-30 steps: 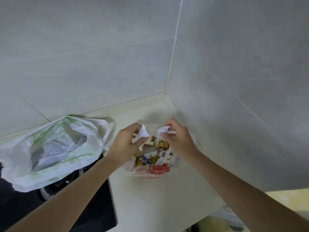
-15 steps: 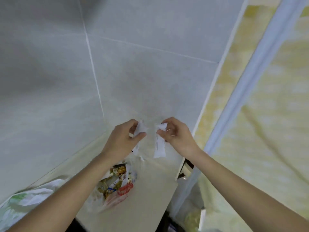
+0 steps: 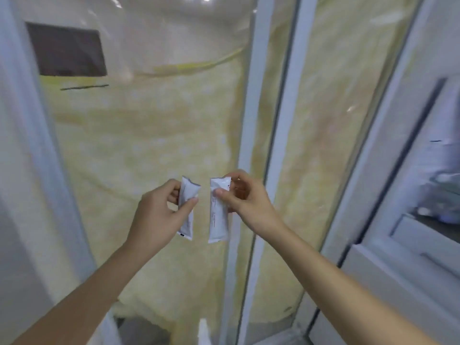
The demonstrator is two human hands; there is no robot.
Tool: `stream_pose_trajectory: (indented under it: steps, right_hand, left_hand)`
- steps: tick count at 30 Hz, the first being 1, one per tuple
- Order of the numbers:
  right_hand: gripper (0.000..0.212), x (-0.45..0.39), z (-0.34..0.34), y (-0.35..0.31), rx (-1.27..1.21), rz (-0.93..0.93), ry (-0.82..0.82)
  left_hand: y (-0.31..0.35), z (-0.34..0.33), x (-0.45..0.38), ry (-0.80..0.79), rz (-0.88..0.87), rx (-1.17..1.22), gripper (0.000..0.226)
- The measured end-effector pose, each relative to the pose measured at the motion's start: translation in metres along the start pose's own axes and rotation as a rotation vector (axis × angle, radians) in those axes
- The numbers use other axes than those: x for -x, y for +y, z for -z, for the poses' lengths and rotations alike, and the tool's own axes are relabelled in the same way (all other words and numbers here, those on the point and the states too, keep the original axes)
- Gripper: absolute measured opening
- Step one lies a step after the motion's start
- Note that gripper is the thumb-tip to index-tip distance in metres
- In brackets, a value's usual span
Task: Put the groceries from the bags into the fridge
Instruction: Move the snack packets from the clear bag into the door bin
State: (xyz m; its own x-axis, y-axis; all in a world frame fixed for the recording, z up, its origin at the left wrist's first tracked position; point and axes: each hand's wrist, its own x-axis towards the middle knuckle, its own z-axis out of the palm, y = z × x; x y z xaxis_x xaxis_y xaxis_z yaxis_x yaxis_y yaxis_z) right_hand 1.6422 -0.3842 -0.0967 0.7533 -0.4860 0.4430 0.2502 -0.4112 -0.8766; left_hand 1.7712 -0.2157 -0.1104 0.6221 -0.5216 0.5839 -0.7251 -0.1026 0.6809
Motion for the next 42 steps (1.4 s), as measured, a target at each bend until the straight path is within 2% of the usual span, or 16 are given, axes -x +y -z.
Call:
stream_pose_trajectory:
  steps: [6,11,19,22,24,28,33,36,40,42]
  right_hand:
    - [0.016,0.059,0.193,-0.007,0.209,-0.017,0.375]
    - [0.018,0.117,0.307,-0.021,0.338,-0.053,0.646]
    - [0.022,0.230,0.417,-0.022,0.662,-0.191,1.107]
    - [0.024,0.261,0.439,-0.021,0.818,-0.369,1.361]
    - [0.024,0.275,0.452,-0.020,0.904,-0.493,1.443]
    - [0.022,0.296,0.477,0.000,0.980,-0.647,1.453]
    - [0.019,0.308,0.505,0.032,1.098,-0.773,1.382]
    - [0.020,0.307,0.517,0.051,1.150,-0.830,1.301]
    - [0.023,0.305,0.529,0.064,1.227,-0.916,1.173]
    - [0.026,0.302,0.529,0.062,1.319,-0.948,1.111]
  left_hand:
    - [0.110,-0.182,-0.023,-0.155,-0.119,0.225,0.016]
    - [0.201,-0.304,-0.018,-0.348,-0.250,0.412,0.014]
    - [0.332,-0.459,0.030,-0.743,-0.385,0.681,0.017]
    - [0.374,-0.500,0.057,-0.879,-0.373,0.741,0.022]
    - [0.397,-0.521,0.073,-0.935,-0.370,0.747,0.024]
    - [0.418,-0.559,0.100,-1.038,-0.324,0.659,0.028]
    - [0.399,-0.611,0.115,-1.103,-0.304,0.566,0.025]
    - [0.383,-0.638,0.120,-1.074,-0.385,0.456,0.036]
    - [0.375,-0.656,0.120,-0.967,-0.621,0.250,0.053]
    - [0.374,-0.655,0.115,-0.943,-0.661,0.217,0.065]
